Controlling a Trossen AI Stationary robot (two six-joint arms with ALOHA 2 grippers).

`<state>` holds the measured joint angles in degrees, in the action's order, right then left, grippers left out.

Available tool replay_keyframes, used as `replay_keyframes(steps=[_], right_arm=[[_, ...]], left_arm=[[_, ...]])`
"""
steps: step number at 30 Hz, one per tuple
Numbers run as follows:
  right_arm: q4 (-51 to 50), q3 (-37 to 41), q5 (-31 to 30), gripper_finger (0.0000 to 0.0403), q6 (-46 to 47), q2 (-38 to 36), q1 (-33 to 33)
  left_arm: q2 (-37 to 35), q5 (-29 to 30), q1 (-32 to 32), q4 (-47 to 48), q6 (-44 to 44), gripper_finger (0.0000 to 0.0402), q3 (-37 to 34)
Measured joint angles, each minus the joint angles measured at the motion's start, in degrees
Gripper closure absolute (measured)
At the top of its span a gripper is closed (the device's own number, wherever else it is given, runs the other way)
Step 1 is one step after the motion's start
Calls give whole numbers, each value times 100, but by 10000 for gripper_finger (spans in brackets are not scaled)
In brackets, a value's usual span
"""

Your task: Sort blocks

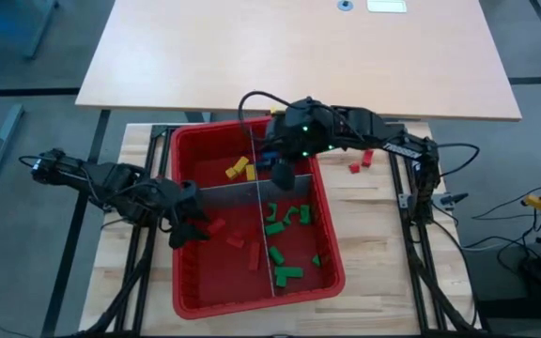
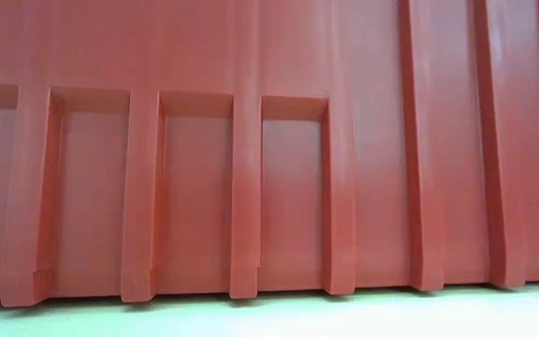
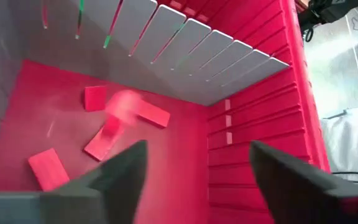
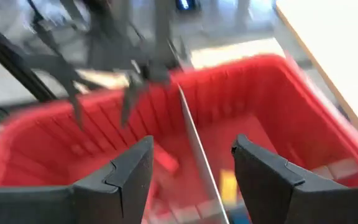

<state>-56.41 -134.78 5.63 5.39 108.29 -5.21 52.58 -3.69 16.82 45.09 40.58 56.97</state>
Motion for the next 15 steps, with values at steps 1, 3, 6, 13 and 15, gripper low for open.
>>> replay_keyframes(steps=[1,3,6,13,15], right_arm=[[-287,0,-94,207,0,-16,-36],[-888,0,-355,206,-42,-37,-122],[-1824,0,-801,209,-115,-63,-264],[-3279,0,-1330,221,167,-140,-851],[-3281,0,-1336,226,248,-201,-1075]], left_arm=[[0,12,0,-1,2,106,0],[-1,98,-5,49,2,73,0],[-3,402,-5,208,-1,55,0],[-22,1227,-5,281,-262,83,15],[-46,1477,-5,245,-323,89,40]])
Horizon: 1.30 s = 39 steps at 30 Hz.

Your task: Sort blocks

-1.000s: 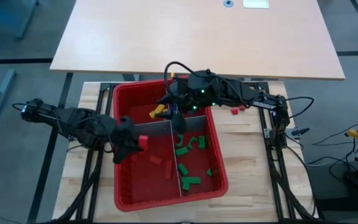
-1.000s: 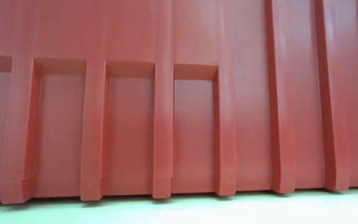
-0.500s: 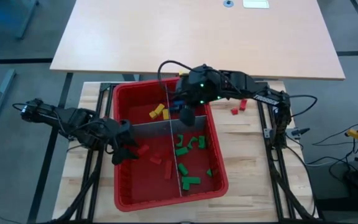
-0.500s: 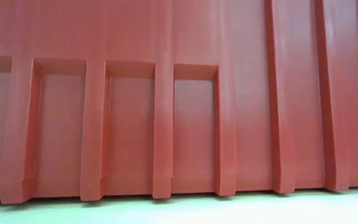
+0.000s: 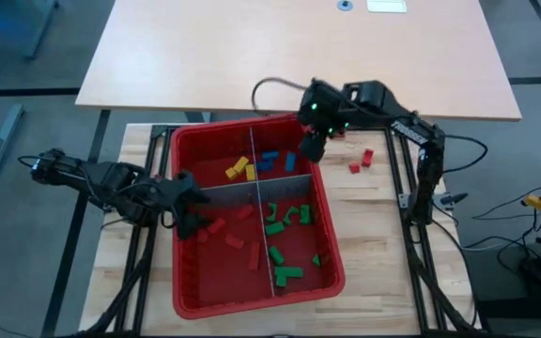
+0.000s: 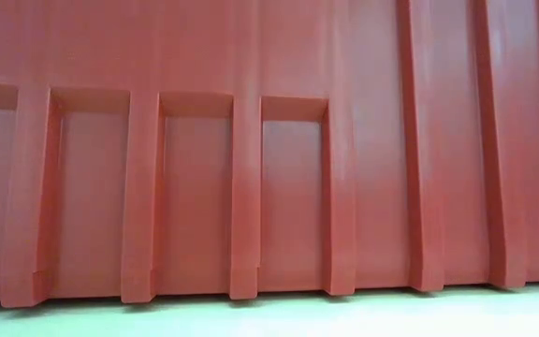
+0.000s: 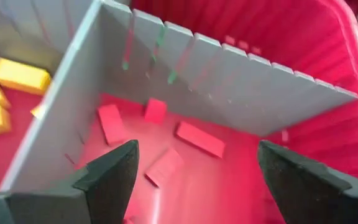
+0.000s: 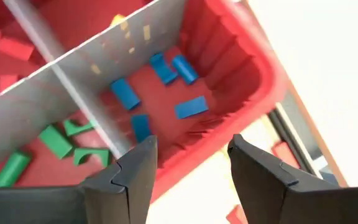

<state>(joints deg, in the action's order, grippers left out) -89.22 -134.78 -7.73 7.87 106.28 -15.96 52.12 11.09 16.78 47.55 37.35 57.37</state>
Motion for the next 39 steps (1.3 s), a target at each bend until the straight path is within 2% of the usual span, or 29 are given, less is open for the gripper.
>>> replay_keyframes(steps=[7,11,15,19,24,27,32,39], right_arm=[[225,84,25,250,33,-326,-672],[1033,619,512,262,296,-756,-698],[1912,1897,627,270,617,-1444,-402],[2642,3634,589,275,1147,-2347,-179],[3524,5725,101,268,1941,-3681,-225],[3579,6674,-322,263,2308,-4298,-396],[3562,7795,-339,257,2486,-4795,-820],[3539,8538,-240,254,1911,-4603,-1362]], left_arm=[[-191,543,0,-40,-99,91,21],[-310,720,0,-34,-104,91,21],[-382,956,0,-9,-127,91,23],[-424,1112,-10,-11,-203,91,23],[-442,1249,-15,-19,-215,91,23],[-444,1367,-17,-54,-237,91,23],[-468,1399,-20,-79,-243,91,23],[-496,1393,-28,-214,-219,91,40]])
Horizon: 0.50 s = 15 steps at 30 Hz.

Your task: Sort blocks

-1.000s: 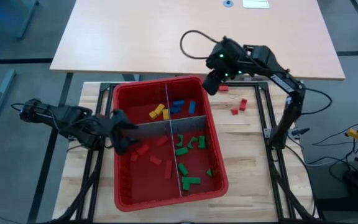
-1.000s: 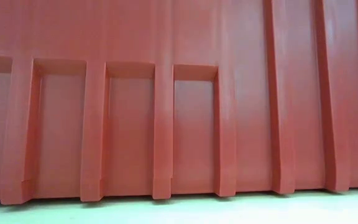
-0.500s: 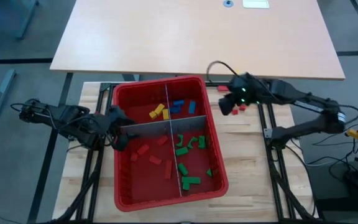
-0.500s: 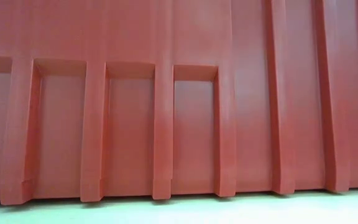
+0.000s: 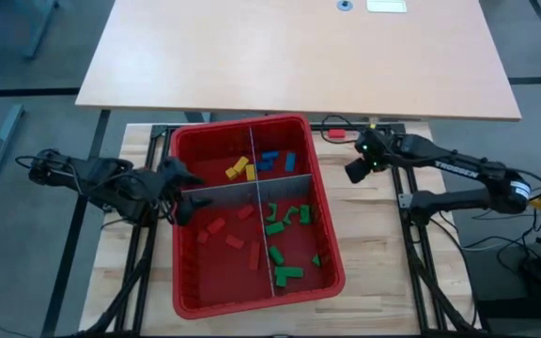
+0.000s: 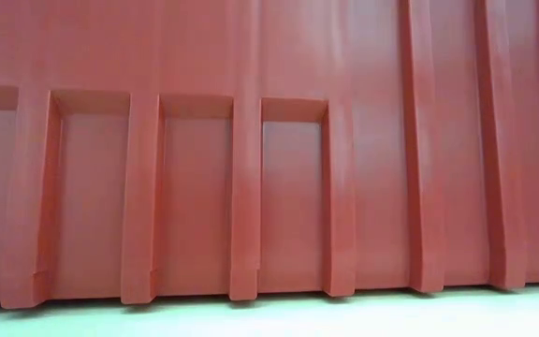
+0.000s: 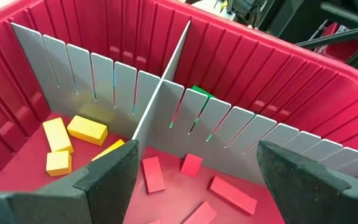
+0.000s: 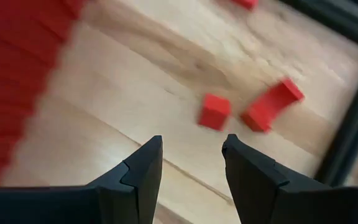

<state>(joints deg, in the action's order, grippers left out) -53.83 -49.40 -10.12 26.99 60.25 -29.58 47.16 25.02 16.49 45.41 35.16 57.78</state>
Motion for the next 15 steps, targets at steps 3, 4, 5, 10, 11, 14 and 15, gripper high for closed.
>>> replay_keyframes(steps=[3,4,5,10,11,14,15], right_arm=[[-151,128,0,251,-105,235,-326],[-212,149,-1,250,-124,321,-452],[-281,158,-1,248,-149,410,-568],[-246,159,-1,243,-239,804,-1049],[-236,159,-1,242,-272,877,-1120],[-238,159,-1,238,-517,1104,-1260],[-232,159,-1,237,-617,1184,-1282]], left_arm=[[7,-2,0,-4,30,91,110],[7,-2,0,-4,31,91,153],[8,-2,0,0,31,91,206],[9,-2,0,-4,-13,91,436],[9,-2,0,-4,-13,91,466],[9,-2,0,0,-13,91,535],[9,-2,0,0,-14,91,542]])
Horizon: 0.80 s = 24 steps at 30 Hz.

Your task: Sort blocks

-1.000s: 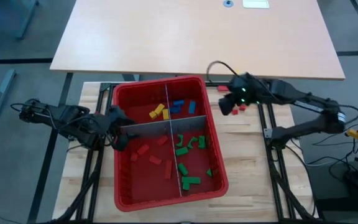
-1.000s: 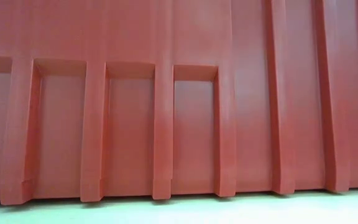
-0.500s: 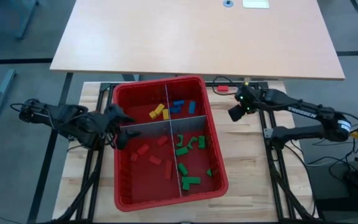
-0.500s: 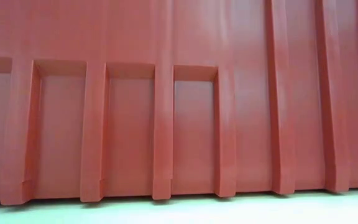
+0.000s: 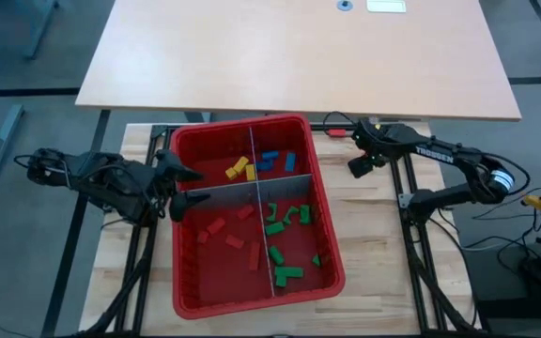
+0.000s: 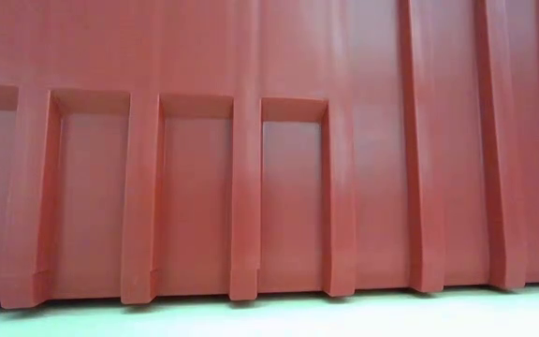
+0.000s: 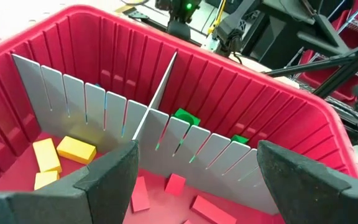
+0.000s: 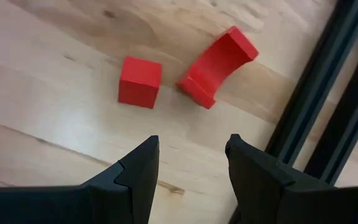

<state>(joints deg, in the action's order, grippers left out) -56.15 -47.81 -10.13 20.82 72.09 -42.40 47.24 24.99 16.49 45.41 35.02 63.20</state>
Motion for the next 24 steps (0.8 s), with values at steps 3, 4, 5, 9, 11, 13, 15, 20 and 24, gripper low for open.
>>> replay_keyframes(steps=[3,4,5,9,11,13,15,20,24], right_arm=[[46,0,-2,233,-305,232,-21],[87,0,2,233,-432,311,-19],[141,-2,7,233,-570,389,-19],[214,-2,-15,235,-1029,686,-23],[271,-4,-46,235,-1218,823,-29],[301,-4,-50,234,-1426,968,-39],[354,-4,-74,233,-1555,1093,-51],[488,-4,-205,233,-1810,1357,-134],[563,-4,-225,233,-1991,1485,-246]], left_arm=[[9,0,0,2,1,91,2],[16,0,0,2,1,91,2],[26,0,0,2,1,91,2],[70,-1,0,2,32,91,2],[83,-2,0,2,66,91,2],[87,-2,0,2,113,91,2],[90,-4,0,2,155,91,2],[94,-4,0,2,290,91,2],[102,-4,0,0,345,91,2]])
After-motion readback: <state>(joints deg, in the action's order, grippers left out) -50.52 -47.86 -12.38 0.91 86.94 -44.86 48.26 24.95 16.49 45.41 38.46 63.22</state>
